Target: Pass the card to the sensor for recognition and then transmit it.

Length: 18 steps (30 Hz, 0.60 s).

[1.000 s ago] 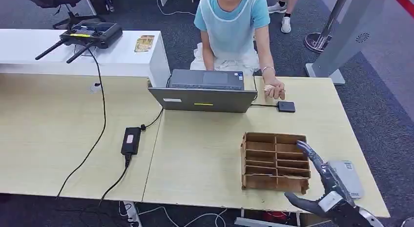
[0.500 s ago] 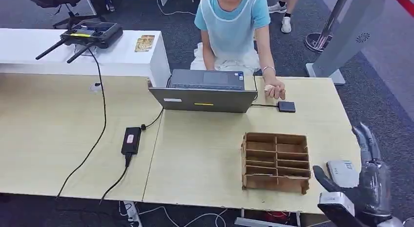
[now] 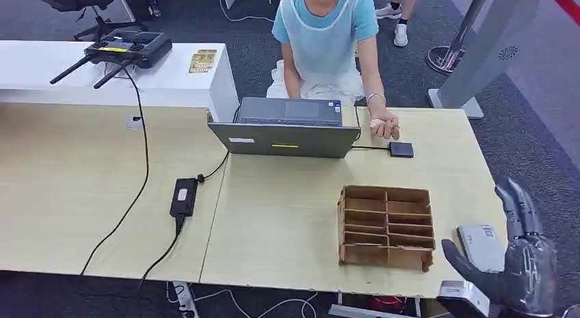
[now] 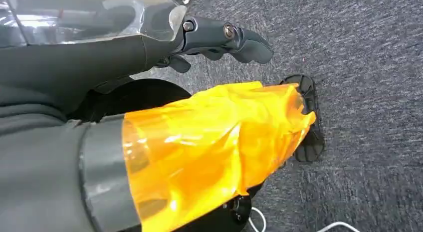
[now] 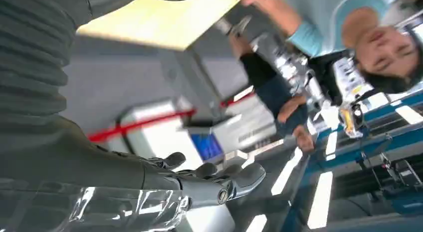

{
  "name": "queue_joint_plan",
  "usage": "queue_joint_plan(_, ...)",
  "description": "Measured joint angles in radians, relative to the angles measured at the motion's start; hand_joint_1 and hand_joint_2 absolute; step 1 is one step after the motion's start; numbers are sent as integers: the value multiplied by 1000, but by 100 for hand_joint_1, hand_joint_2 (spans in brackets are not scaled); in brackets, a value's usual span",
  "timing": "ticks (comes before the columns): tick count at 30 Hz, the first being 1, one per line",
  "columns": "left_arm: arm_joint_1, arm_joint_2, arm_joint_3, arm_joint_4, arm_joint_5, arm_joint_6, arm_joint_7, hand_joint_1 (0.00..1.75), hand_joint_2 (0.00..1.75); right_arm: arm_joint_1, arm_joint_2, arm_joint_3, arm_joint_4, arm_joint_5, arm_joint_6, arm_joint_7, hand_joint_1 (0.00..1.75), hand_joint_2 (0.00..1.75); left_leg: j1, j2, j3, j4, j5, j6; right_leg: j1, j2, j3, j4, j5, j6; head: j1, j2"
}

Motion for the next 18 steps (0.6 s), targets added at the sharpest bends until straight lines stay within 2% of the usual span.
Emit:
queue_joint_plan(2,0,2,0,0,-3,6,12,0,0,41,-32,7,-18,205,-47,129,0,175,0,0,-1,0,0,0,0,0,0,0,0,0,0,0)
queue_joint_plan(4,0,3,-3,0,-6,11,18,0,0,72,-73,32,-30,362,-66,267,0,175,0,2,-1,0,-1,0,0,2,0,0,0,0,0,0)
queue_joint_plan(6,0,5,-8,0,-7,13,25,0,0,82,-119,85,-30,453,-61,385,0,175,0,4,0,0,-2,0,0,4,0,0,0,0,0,0)
queue_joint_plan(7,0,5,-9,0,-7,13,26,0,0,82,-137,114,-27,462,-56,417,0,175,0,4,0,0,-2,0,0,4,0,0,0,0,0,0)
queue_joint_plan(11,0,5,-10,0,-4,13,28,0,0,83,-192,204,-13,434,-5,460,0,175,0,4,0,0,-2,0,0,3,0,0,0,0,0,0)
queue_joint_plan(18,0,6,-11,0,-3,13,30,0,0,66,-248,276,7,407,33,474,0,175,0,4,0,0,-2,0,0,4,0,0,0,0,0,0)
